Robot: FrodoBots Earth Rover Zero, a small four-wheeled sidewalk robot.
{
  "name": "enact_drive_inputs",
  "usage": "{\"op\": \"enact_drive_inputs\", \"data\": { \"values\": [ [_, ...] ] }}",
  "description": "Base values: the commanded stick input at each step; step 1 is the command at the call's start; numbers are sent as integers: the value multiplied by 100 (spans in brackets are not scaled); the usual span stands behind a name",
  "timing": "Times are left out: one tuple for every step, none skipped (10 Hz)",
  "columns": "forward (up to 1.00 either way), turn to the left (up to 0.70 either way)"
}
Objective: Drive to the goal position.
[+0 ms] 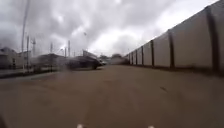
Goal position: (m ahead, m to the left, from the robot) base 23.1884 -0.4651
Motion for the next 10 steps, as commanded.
{"op": "enact_drive_inputs", "data": {
  "values": [
    [100,2],
    [100,-9],
    [100,-33],
    [100,-22],
    [100,2],
    [100,2],
    [100,2],
    [100,2],
    [100,2],
    [100,2]
  ]
}}
